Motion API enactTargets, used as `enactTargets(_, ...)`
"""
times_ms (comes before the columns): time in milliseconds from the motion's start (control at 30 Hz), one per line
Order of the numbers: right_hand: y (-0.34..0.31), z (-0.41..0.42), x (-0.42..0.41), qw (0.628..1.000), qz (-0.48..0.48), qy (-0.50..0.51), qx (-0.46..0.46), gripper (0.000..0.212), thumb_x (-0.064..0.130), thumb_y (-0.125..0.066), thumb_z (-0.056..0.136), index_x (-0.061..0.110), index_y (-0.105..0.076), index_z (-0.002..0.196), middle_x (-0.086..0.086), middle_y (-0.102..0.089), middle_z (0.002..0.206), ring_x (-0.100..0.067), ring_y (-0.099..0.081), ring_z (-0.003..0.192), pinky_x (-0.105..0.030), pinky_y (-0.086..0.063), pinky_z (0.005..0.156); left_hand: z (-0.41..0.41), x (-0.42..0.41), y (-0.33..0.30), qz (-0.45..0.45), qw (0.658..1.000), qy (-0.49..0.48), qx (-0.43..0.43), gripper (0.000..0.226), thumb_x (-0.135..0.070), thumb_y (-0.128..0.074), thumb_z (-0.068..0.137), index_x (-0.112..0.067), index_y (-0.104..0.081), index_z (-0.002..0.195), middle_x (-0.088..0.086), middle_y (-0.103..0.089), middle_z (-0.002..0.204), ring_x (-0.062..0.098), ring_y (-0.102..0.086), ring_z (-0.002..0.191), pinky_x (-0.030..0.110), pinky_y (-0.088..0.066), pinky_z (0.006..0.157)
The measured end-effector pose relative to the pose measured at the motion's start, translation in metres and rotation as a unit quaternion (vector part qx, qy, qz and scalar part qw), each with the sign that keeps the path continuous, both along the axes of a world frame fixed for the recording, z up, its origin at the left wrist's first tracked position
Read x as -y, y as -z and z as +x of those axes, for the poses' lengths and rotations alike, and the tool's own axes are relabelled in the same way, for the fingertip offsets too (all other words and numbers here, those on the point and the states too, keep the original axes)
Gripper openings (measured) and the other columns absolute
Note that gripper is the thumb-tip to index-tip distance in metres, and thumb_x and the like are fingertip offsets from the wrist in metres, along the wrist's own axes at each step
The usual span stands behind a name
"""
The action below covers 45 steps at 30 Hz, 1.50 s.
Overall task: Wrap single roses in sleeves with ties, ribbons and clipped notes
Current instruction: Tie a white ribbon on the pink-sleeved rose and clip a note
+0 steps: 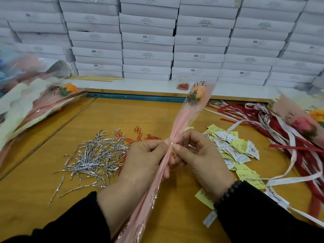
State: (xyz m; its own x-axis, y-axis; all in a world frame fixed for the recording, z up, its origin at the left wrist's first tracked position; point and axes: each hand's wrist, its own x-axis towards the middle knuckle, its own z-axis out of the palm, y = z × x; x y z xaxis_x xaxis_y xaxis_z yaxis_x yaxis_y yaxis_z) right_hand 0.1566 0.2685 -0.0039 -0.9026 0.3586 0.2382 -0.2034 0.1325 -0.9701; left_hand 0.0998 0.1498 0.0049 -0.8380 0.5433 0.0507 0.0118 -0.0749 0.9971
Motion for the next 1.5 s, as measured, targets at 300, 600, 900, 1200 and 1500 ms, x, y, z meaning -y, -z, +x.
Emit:
enactTargets(300,0.005,-0.002,0.003,0.992,-0.110,-0.040,0.052,0.007,0.012,-0.055,0.089,0.009,-0.052,0.083,0.002,-0.060,0.056,-0.012,-0.054,0.051,-0.018,-0.042,0.046,-0.001,-0.003,-0.002,0.055,0.997,0.005,0.048,0.024,-0.013,-0.057,0.087,-0.005,-0.069,0.067,0.010,-0.057,0.047,0.012,-0.044,0.027,0.016,-0.036,0.030)
enactTargets(600,0.003,-0.001,0.003,0.985,-0.166,-0.048,0.008,0.009,0.010,-0.058,0.082,0.008,-0.050,0.080,0.002,-0.055,0.048,-0.007,-0.047,0.043,-0.016,-0.037,0.042,-0.001,-0.003,-0.001,0.066,0.995,0.026,0.068,0.016,-0.017,-0.057,0.084,-0.014,-0.072,0.077,0.006,-0.057,0.046,0.011,-0.044,0.026,0.019,-0.039,0.031)
enactTargets(900,0.003,-0.002,-0.001,0.990,-0.127,-0.027,0.047,0.012,0.005,-0.058,0.087,0.007,-0.059,0.075,-0.003,-0.058,0.056,-0.005,-0.041,0.039,-0.014,-0.033,0.038,-0.001,-0.002,0.000,0.054,0.997,0.015,0.061,0.012,-0.009,-0.060,0.084,-0.005,-0.071,0.081,0.012,-0.061,0.054,0.015,-0.051,0.033,0.019,-0.044,0.034)
enactTargets(1200,-0.001,0.000,-0.003,0.997,-0.007,0.001,0.078,0.017,0.007,-0.051,0.093,0.013,-0.059,0.080,0.007,-0.058,0.055,-0.005,-0.048,0.044,-0.015,-0.038,0.043,-0.004,-0.003,0.000,0.045,0.998,-0.028,0.039,0.010,-0.004,-0.062,0.084,0.000,-0.070,0.081,0.013,-0.061,0.052,0.013,-0.052,0.037,0.018,-0.043,0.037)
enactTargets(1500,0.002,0.005,0.004,0.886,0.455,0.086,-0.017,0.015,0.015,-0.061,0.085,0.022,-0.052,0.094,0.009,-0.049,0.095,-0.012,-0.052,0.072,-0.034,-0.047,0.065,-0.011,-0.004,0.005,0.049,0.995,-0.053,0.074,0.015,-0.007,-0.063,0.083,-0.005,-0.071,0.071,0.012,-0.059,0.049,0.015,-0.051,0.036,0.018,-0.045,0.041)
